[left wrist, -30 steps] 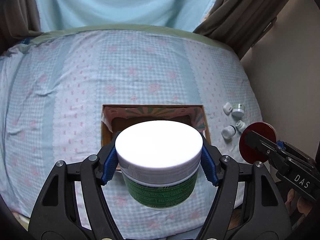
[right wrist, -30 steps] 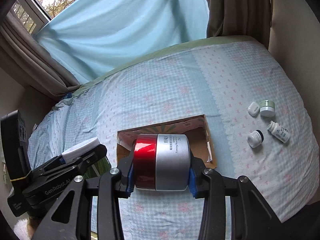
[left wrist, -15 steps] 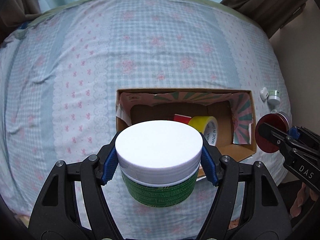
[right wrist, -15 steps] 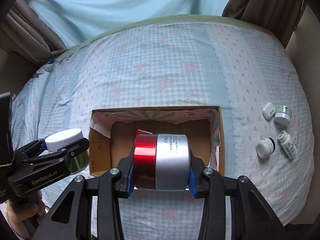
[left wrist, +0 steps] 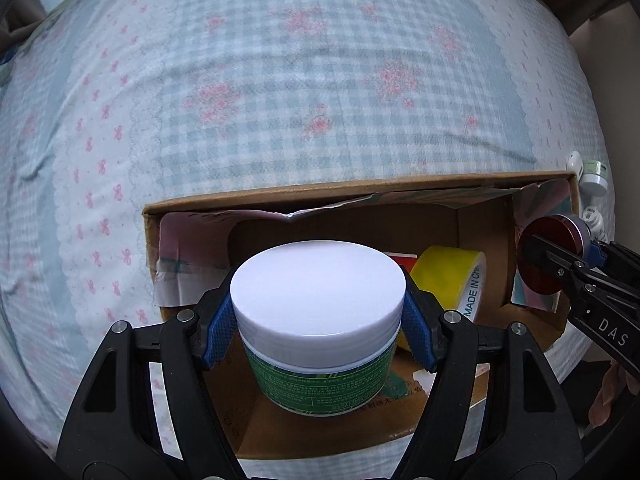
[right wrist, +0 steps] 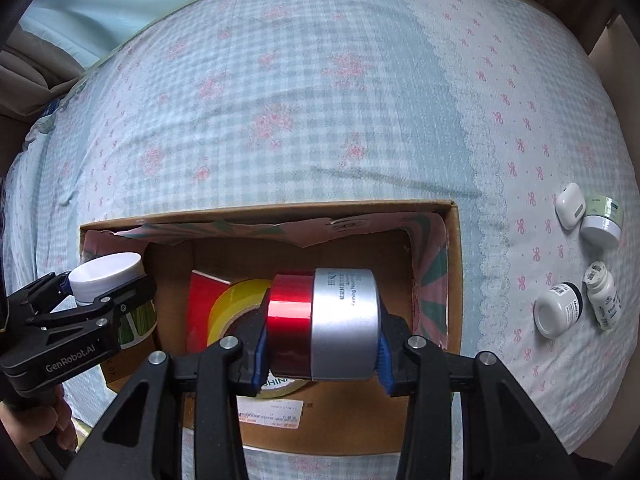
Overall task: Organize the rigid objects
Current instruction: 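Carry the green jar and red-lidded tin into the cardboard box and release both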
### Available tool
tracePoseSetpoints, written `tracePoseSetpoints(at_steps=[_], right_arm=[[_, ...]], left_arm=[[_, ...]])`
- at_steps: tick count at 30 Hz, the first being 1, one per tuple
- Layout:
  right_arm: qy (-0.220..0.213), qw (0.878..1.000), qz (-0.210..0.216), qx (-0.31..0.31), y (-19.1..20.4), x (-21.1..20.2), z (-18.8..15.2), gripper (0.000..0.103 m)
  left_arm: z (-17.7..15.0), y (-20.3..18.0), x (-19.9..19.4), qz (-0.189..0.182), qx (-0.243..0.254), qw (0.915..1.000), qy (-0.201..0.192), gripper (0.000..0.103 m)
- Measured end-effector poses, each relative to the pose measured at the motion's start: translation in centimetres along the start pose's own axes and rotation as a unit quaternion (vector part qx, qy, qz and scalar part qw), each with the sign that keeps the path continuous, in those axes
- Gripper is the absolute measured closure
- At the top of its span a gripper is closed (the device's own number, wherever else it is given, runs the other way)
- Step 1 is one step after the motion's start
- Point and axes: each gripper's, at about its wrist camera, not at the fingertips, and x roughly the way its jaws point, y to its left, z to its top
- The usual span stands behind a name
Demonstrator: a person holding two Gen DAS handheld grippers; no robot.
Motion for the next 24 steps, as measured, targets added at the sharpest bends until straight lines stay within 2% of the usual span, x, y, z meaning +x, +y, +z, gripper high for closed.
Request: tracePoseSetpoints(at_steps=[4,7,8,9,10,11,13,14,19,24], right_arm=[[0.003,1.0,0.011,-0.004,0.1,0.5,0.3,0.065],[0.006,1.0,0.014,-0.012,0.4,1.0,0.5,0.065],[0.005,1.0,0.014,-0.014,0.5,1.1,0.6,0.065],[0.003,1.0,0.012,-0.016,0.6,1.1,0.7,0.064],[-0.003,1.0,0.008,-0.018,0.7,1.0,0.8,0.061],[-0.002,1.0,0.0,-0.019,0.8,0.9,0.8,0.055],[-0.003,1.0,0.004,-0.027,0.7,0.5,0.8,0.008],[0.003,1.0,0.008,-0.03,0.7,0.4,0.8,0.001],[0.003,1.0,0.004,-0.027,0.5,-0.3,0.3,0.0],[-0.004,1.0,0.005,-0.024,0.5,-1.2,-0.2,0.0]], left_arm=[[-0.4,-0.2,0.6,0.016,0.021,0.9996,0.008,0.035],[-0.3,-0.6,0.5,0.012,0.033,0.9994,0.001,0.035],[-0.2,-0.7,0.4,0.01,0.035,0.9994,-0.003,0.032],[-0.2,-1.0,0.1,0.003,0.038,0.9992,-0.009,0.024],[-0.2,-1.2,-0.3,-0.005,0.042,0.999,-0.016,0.0],[-0.4,-1.4,-0.8,-0.012,0.045,0.9986,-0.023,0.0],[-0.8,-1.7,-1.0,-0.017,0.053,0.9982,-0.023,0.0],[-1.0,-1.7,-0.9,-0.014,0.057,0.9981,-0.019,0.0],[-2.2,-2.0,-0.9,-0.005,0.065,0.9978,-0.009,0.0],[-2.8,-2.2,-2.3,-0.003,0.067,0.9975,-0.022,0.0]])
